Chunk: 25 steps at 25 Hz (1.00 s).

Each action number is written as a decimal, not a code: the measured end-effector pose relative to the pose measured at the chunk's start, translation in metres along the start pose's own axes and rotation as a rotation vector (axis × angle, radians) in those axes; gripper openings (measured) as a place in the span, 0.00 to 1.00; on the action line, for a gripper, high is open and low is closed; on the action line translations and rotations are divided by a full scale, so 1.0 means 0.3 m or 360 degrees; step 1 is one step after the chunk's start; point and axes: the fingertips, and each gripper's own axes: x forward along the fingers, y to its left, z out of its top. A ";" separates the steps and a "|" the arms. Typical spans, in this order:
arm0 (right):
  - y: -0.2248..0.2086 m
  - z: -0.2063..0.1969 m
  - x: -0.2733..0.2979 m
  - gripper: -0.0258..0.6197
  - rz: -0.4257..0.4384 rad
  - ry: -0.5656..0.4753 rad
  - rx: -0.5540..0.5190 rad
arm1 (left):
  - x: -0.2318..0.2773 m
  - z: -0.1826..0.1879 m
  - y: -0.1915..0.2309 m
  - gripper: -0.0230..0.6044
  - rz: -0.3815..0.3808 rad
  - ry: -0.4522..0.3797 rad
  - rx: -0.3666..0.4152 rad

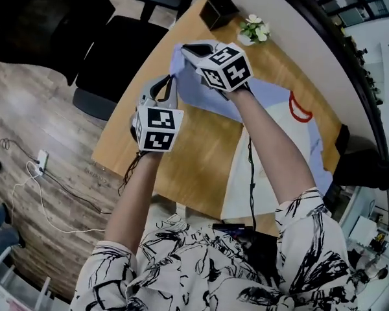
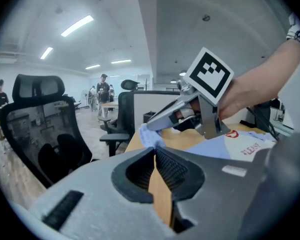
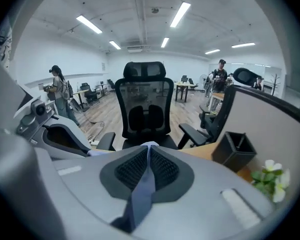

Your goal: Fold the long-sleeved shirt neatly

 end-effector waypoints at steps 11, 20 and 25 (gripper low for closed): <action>-0.270 -0.130 -0.742 0.08 -0.0308 -0.0231 0.0058 | 0.014 0.398 -0.666 0.06 -0.0217 -0.0228 0.0225; -0.424 -0.438 -1.271 0.08 -0.0559 -0.0235 0.0175 | 0.073 0.460 -1.254 0.06 -0.0440 -0.0240 0.0340; -0.468 -0.636 -1.467 0.08 -0.0688 -0.0205 0.0257 | 0.097 0.428 -1.513 0.06 -0.0563 -0.0212 0.0400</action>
